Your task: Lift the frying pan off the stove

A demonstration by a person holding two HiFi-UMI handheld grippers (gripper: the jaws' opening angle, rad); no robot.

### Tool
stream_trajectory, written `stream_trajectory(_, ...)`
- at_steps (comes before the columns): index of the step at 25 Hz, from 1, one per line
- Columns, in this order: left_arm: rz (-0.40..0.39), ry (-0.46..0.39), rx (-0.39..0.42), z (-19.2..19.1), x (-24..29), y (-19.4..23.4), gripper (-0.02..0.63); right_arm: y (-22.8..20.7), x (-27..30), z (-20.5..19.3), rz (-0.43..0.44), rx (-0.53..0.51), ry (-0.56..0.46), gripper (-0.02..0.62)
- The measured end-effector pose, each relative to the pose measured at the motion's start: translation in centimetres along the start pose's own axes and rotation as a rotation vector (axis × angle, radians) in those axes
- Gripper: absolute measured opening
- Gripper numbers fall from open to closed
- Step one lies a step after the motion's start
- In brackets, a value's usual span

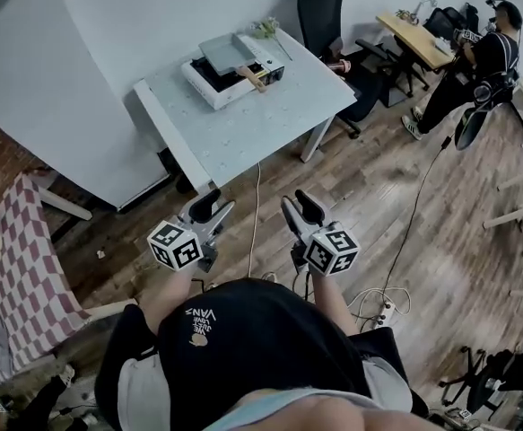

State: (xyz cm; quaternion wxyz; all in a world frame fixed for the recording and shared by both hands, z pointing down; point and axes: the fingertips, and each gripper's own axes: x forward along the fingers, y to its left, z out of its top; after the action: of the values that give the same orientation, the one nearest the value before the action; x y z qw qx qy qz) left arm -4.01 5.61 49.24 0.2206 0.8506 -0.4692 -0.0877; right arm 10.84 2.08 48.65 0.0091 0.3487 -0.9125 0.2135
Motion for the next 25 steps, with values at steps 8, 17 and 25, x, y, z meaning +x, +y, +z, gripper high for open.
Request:
stream_trajectory(8, 0.076, -0.077, -0.075, 0.6, 4.7, -1.0, 0.212, -4.6, -1.0, 1.1, 0.074, -0.037, 0.081, 0.192)
stream_trajectory(17, 0.149, -0.099, -0.131, 0.1, 6.4, -0.1, 0.212, -6.4, 1.0, 1.1, 0.135, -0.076, 0.123, 0.192)
stream_trajectory(25, 0.097, -0.095, -0.172, 2.4, 10.0, 4.8, 0.212, -7.8, 6.2, 1.9, 0.094, -0.089, 0.137, 0.192)
